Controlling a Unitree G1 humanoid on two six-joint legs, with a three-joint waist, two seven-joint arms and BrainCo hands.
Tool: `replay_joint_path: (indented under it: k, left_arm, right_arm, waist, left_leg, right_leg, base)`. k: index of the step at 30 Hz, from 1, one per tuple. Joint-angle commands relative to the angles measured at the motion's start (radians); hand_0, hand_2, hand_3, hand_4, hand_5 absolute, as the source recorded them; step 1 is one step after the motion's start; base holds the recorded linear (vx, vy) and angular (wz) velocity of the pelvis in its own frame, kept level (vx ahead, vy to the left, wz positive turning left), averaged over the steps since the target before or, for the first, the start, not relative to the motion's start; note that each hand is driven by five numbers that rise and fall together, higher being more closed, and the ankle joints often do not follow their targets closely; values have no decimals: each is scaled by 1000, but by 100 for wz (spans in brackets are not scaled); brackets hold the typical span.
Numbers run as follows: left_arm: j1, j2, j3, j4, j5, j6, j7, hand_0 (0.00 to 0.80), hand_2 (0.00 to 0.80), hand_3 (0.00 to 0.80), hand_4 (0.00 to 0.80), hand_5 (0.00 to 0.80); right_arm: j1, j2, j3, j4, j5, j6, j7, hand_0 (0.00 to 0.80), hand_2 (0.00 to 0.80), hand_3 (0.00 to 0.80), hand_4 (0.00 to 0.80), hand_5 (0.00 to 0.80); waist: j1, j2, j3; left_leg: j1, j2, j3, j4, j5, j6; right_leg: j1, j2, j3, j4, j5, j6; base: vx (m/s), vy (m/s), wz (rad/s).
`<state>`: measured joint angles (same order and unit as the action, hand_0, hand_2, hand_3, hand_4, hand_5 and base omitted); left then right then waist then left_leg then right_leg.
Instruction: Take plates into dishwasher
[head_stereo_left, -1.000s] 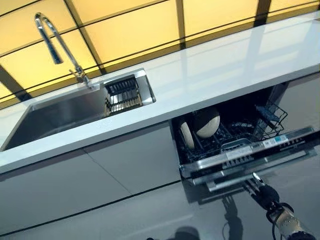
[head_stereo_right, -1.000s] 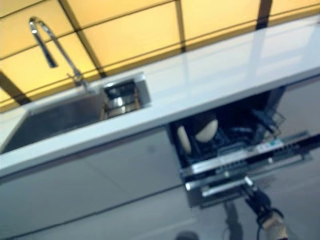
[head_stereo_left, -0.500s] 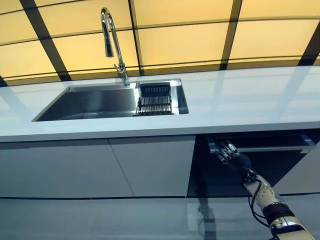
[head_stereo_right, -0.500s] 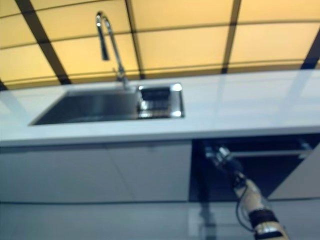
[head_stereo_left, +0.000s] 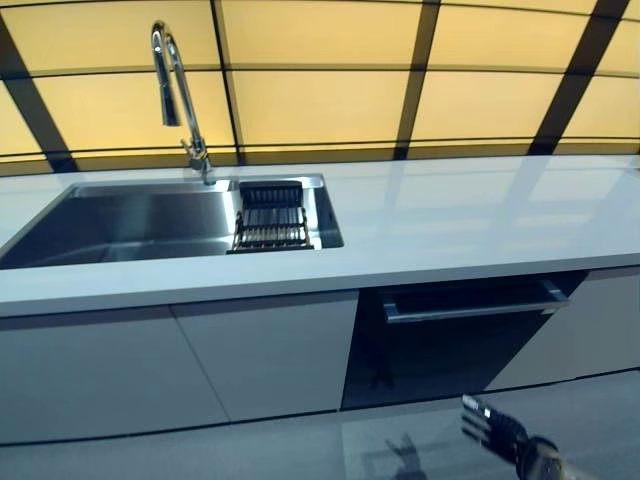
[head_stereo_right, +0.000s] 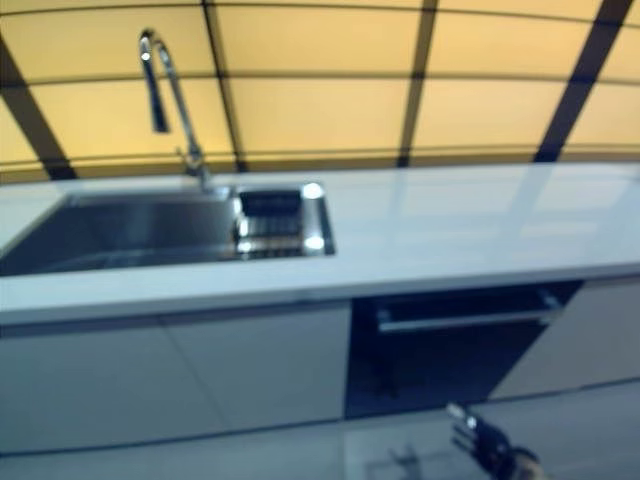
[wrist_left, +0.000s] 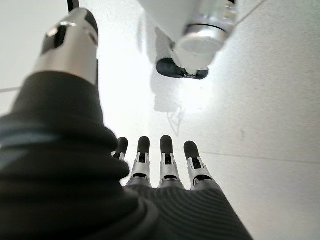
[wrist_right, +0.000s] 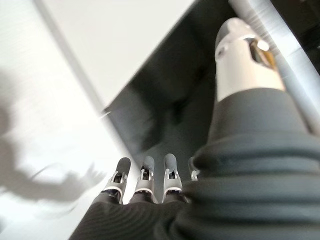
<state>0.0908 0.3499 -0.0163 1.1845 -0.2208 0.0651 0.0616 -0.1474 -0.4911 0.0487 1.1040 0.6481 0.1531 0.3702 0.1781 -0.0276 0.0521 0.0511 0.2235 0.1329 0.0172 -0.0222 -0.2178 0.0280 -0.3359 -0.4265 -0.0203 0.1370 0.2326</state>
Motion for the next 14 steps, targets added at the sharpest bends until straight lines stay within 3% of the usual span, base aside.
replay_joint_path:
  k: [1,7,14]
  left_arm:
    - [-91,16,4,38,-33,21,7,0,0,0,0,0]
    - [-92,-14,-3,35,-29,30,-44,0,0,0,0,0]
    - [-81,-38,-21,17,-24,31,-71,0,0,0,0,0]
  right_arm:
    - [-33,45,-13,46,-44,-38,31,0,0,0,0,0]
    - [44,161,16,71,-29,-45,6,0,0,0,0,0]
    - [74,221,31,62,-17,-50,-6,0,0,0,0,0]
  waist:
    - [27,-25,33]
    - [3,-35,25]
    - [-11,-26,25]
  left_leg:
    - [-53,-1,-24,-99,115,47]
    - [-39,-8,-8,-104,103,60]
    - [-25,-7,12,-104,90,63]
  right_leg:
    - [56,-40,-36,-55,60,29]
    - [50,-38,-24,-43,46,26]
    - [48,-38,-12,-44,40,29]
  base:
    - [-38,-19,2]
    - [14,-1,1]
    - [4,-1,1]
